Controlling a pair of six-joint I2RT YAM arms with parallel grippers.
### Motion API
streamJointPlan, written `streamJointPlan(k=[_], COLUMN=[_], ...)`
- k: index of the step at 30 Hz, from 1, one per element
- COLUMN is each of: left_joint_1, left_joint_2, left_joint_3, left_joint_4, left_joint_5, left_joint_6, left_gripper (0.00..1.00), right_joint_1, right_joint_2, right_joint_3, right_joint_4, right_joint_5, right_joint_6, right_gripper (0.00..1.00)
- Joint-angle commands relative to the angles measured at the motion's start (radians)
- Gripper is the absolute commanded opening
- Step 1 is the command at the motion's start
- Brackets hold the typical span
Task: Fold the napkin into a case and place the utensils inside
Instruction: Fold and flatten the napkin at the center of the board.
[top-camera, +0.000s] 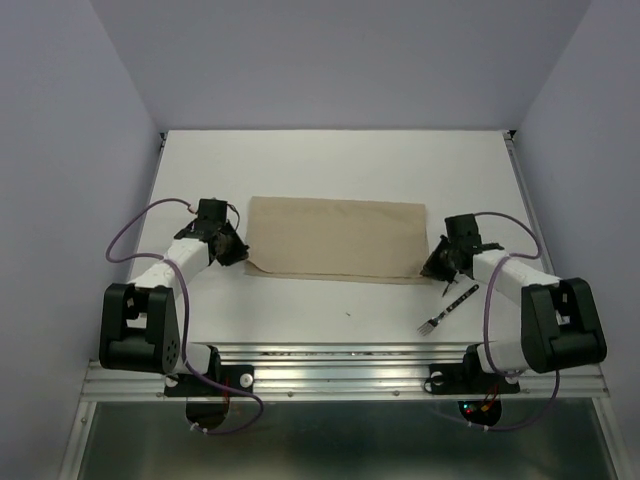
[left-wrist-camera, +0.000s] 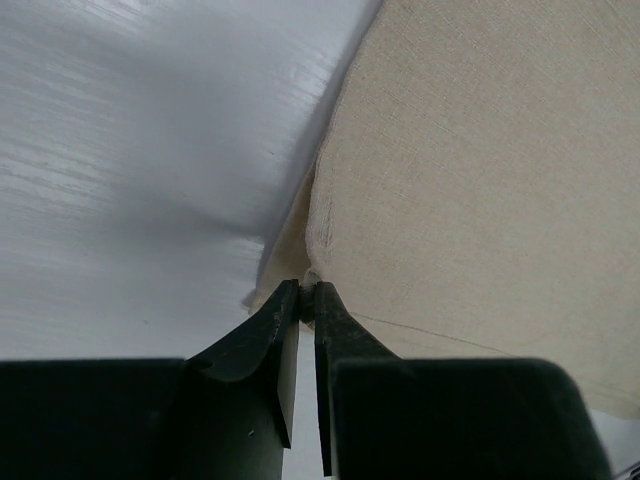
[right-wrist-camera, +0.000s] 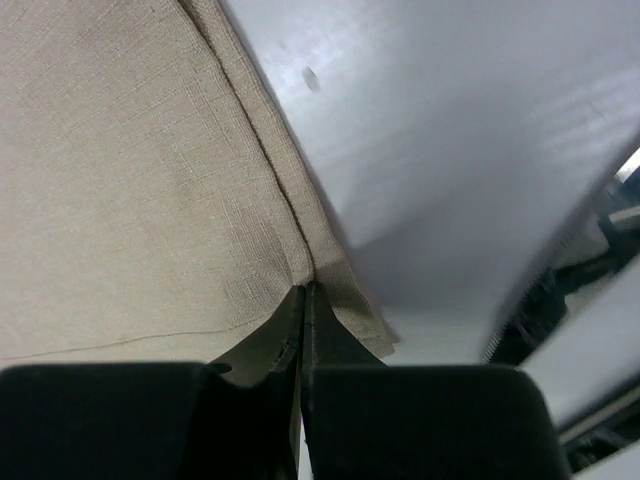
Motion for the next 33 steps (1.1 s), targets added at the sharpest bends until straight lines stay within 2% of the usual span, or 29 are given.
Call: streamJointPlan(k=[1, 5, 7, 22, 27, 33], left_joint_1=[-0.003, -0.003, -0.003, 0.018, 0.018, 0.018], left_joint_2=[0.005, 0.039, 0.047, 0.054, 0.034, 0.019], left_joint_3=[0.028, 0.090, 0.129, 0.349, 0.329, 0.214], left_joint_4=[-0.011, -0.028, -0.039, -0.146, -0.143, -0.082], left_joint_5=[-0.038, -0.055, -0.065, -0.093, -0.046, -0.003], left_joint_6=[-0.014, -0.010, -0.002, 0.045, 0.038, 0.012], left_gripper=[0.00, 0.00, 0.00, 0.00, 0.00, 0.00], right_joint_1=[0.002, 0.002, 0.002, 0.002, 0.002, 0.002], right_joint_2=[0.147, 0.310, 0.322, 0.163, 0.073, 0.008], right_joint_3=[0.068, 0.217, 0.267, 0.604, 0.568, 0.390], right_joint_4=[0.097, 0.117, 0.110, -0.028, -0.057, -0.060], right_joint_5=[0.077, 0.073, 0.059, -0.002, -0.002, 0.024], right_joint_6=[-0.041, -0.073, -0.084, -0.164, -0.158, -0.147], right_gripper=[0.01, 0.01, 0.01, 0.01, 0.01, 0.01])
